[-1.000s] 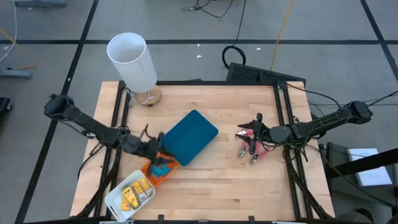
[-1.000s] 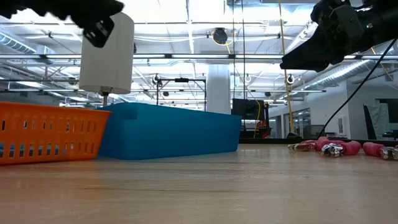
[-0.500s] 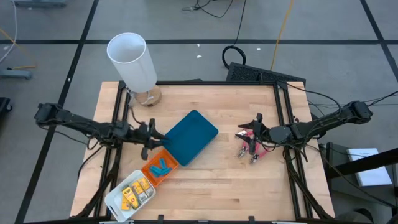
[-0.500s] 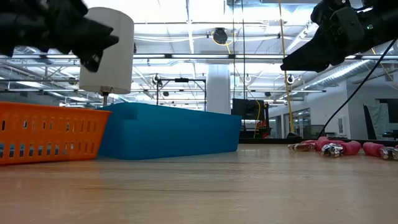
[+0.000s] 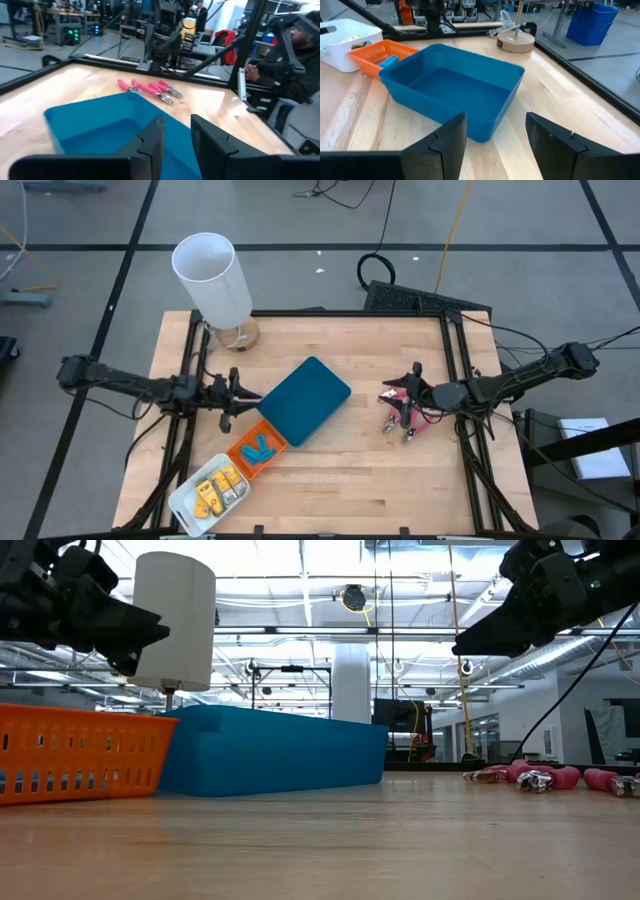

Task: Pick & Place School Supplies
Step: Put the pink hole puncher into the blue bin

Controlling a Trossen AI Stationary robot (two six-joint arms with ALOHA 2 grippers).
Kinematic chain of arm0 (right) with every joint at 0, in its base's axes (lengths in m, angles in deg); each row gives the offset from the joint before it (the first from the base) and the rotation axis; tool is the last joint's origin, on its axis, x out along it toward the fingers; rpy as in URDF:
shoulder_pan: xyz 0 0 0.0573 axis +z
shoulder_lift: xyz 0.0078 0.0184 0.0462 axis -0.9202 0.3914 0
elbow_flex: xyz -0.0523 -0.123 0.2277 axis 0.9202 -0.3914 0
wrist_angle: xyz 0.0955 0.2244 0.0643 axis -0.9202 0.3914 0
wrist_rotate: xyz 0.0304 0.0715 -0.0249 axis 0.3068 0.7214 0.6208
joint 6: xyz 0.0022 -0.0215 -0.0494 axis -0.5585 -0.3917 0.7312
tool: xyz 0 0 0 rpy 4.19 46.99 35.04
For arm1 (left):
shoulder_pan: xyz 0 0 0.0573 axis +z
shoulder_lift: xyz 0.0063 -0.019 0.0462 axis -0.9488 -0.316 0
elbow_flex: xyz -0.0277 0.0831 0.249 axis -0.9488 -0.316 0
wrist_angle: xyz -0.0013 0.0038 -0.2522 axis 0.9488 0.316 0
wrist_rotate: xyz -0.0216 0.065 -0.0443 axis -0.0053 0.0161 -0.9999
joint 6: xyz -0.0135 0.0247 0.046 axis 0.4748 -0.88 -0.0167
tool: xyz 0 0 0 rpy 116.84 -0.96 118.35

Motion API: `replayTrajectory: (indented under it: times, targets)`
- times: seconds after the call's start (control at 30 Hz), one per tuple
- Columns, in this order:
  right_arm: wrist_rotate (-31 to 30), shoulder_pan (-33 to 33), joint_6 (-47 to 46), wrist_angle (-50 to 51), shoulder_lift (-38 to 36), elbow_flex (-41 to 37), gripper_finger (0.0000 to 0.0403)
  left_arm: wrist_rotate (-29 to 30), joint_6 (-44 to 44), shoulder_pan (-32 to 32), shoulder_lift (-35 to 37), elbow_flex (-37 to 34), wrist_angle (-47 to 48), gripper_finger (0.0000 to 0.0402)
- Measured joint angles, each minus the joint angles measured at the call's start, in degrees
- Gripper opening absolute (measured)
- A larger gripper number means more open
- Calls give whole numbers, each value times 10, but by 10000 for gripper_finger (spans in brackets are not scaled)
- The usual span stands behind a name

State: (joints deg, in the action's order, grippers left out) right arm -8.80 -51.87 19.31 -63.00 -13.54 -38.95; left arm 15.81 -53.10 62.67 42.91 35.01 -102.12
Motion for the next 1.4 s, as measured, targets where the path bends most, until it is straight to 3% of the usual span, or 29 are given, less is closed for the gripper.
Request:
replayTrajectory:
  times: [0.2, 0.4, 0.57, 0.77, 0.97, 1.4]
  targets:
    - [23, 0, -4, 45, 0, 0, 194, 2, 2, 0, 97, 0, 94, 97]
    - [204, 2, -40, 158, 0, 0, 194, 27, 8, 0, 160, 0, 150, 97]
    - [258, 49, -119, 309, 0, 3, 194, 28, -3, 0, 161, 0, 164, 97]
    - [270, 90, -207, 520, 0, 54, 194, 28, -10, 0, 157, 0, 182, 97]
    - [270, 105, -220, 520, 17, 48, 194, 28, -22, 0, 157, 0, 187, 97]
    - [238, 105, -279, 495, 127, 19, 182, 29, -68, 0, 157, 0, 188, 97]
